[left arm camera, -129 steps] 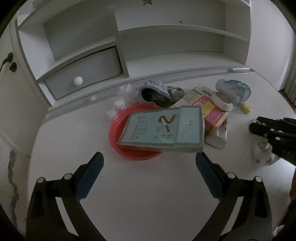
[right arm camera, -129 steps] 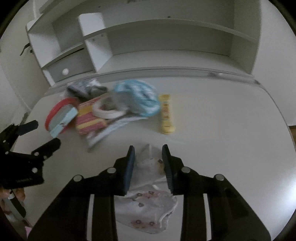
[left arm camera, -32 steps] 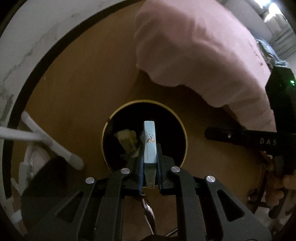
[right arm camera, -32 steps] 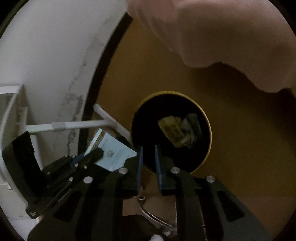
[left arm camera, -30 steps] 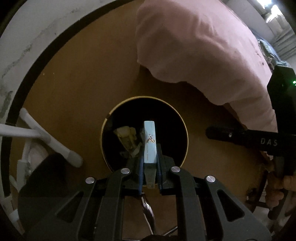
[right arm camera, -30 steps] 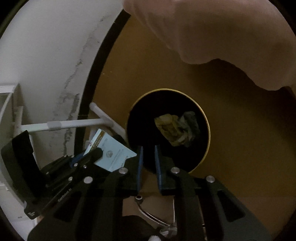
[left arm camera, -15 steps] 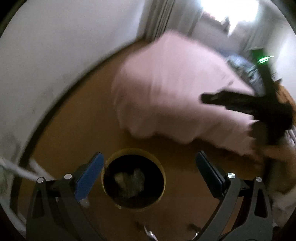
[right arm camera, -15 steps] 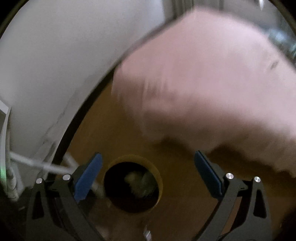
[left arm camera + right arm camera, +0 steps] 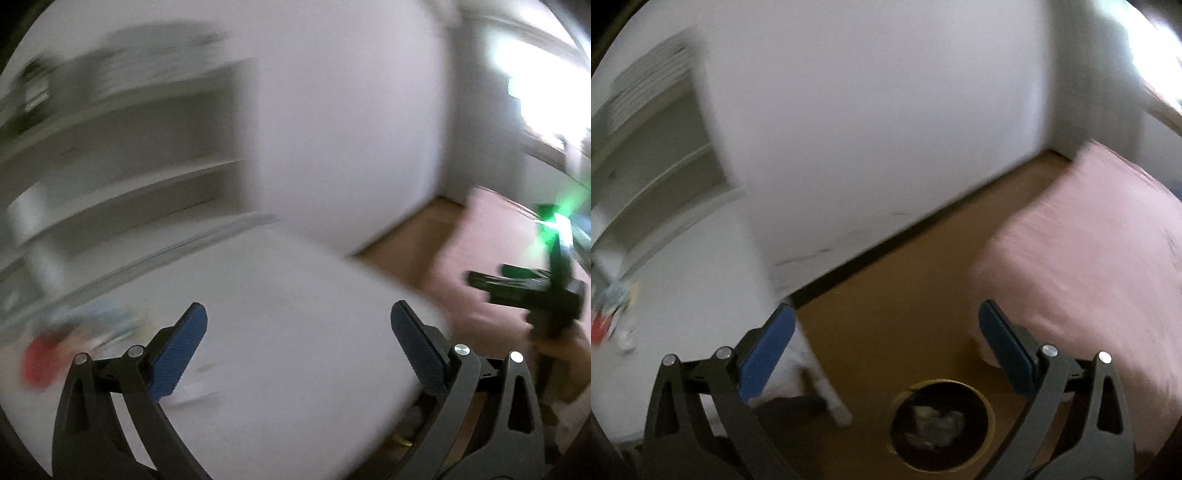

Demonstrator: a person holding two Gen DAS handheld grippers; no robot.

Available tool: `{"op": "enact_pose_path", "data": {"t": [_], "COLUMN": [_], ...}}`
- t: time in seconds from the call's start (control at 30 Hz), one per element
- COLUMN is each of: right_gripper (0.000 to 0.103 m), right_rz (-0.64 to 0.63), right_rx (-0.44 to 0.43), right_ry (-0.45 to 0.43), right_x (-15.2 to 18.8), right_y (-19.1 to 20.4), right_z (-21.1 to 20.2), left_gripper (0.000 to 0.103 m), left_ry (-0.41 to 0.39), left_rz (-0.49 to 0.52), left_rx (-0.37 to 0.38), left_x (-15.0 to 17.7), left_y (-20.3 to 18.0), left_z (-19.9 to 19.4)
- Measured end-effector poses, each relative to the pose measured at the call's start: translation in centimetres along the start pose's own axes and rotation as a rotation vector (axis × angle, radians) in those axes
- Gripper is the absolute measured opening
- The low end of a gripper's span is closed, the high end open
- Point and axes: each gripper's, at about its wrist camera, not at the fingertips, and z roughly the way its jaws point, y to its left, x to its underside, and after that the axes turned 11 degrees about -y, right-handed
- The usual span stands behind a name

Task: Collect trash
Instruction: 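Grasp the red lid with the left tool while the right tool grasps the white cloth, then carry the red lid and white cloth to the bin and open both tools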

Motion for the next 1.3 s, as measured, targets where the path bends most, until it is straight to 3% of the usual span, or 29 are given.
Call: {"op": "enact_pose_path", "data": {"t": [0.07,0.17,0.23,0.33,0.43,0.53,0.83,1.0,1.2,1.27,1.3], "right_gripper": [0.096,0.096,0.096,0.096,0.096,0.096,0.091,0.074,0.052,0.046,0.045], "right_rz": [-0.069,-0.173,-0.261,-0.403,-0.505,-0.526,-0.532,-0.506,-0.507,-0.477,-0.46], "right_rx": [-0.115,-0.32,-0.431,-0.548,-0.586,-0.601,-0.555,-0.544,-0.549,-0.558,-0.561], "right_ry": [-0.001,0.016,0.046,0.088,0.1,0.138,0.191,0.239,0.22,0.223,0.226], "right_x": [-0.3,0.1,0.9,2.6,3.8,4.6,5.0,5.4,4.8,4.4,4.2], "right_y": [5.6,13.5,18.5,24.7,28.2,30.4,33.7,33.7,33.6,33.4,33.3], "right_z": [0.6,0.9,0.8,0.3,0.3,1.6,4.2,6.2,6.8,7.1,7.3], "left_gripper": [0.097,0.097,0.097,0.097,0.097,0.097,0.097,0.097,0.097,0.08,0.08], "left_ry": [0.013,0.045,0.089,0.144,0.169,0.194,0.26,0.295,0.342,0.336,0.329], "left_rz": [-0.043,-0.094,-0.122,-0.191,-0.264,-0.3,-0.308,-0.261,-0.247,-0.254,-0.253], "left_rx": [-0.108,-0.347,-0.456,-0.538,-0.559,-0.539,-0.493,-0.476,-0.466,-0.439,-0.432], "left_x": [0.4,1.9,3.0,4.6,6.3,7.0,6.8,6.5,6.9,7.1,7.0], "left_y": [4.5,12.2,15.8,20.5,23.4,25.7,28.5,28.4,29.2,29.3,29.3], "left_z": [-1.3,-3.9,-5.0,-6.4,-7.4,-7.8,-2.1,0.5,2.5,2.6,2.5]}}
